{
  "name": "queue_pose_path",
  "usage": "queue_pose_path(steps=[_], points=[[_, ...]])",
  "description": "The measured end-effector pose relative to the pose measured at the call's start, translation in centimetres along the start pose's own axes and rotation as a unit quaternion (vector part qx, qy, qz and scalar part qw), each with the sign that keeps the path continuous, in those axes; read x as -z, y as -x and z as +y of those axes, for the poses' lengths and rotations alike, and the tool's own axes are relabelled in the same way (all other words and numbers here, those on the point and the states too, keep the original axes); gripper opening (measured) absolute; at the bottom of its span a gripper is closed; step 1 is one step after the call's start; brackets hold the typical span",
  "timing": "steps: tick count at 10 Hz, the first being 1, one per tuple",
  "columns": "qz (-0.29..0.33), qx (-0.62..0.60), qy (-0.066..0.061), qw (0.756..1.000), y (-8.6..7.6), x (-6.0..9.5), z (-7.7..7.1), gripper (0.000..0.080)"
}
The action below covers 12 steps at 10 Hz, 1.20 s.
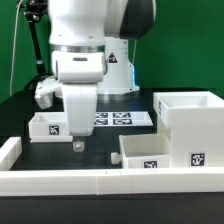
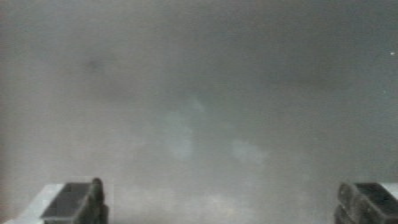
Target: Assemble drawer
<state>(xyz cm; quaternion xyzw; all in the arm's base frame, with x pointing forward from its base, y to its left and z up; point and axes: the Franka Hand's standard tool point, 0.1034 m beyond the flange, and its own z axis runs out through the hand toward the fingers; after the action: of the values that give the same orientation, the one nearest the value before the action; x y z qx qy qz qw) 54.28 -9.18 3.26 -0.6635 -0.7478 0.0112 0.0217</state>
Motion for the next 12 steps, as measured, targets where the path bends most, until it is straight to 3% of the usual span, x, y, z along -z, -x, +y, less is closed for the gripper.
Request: queue_pose_path(steps=[4,7,12], points=[[0.068,0.004,-0.022,0.997,-0.6,-1.4,0.3,0.0649],[0.08,-0.025,-0.029,0.996,-4.4,-2.0,1.1,0.0649],[0.085,-0.08,-0.033,0.993,-7.8,-1.6,2.0,0.0649]])
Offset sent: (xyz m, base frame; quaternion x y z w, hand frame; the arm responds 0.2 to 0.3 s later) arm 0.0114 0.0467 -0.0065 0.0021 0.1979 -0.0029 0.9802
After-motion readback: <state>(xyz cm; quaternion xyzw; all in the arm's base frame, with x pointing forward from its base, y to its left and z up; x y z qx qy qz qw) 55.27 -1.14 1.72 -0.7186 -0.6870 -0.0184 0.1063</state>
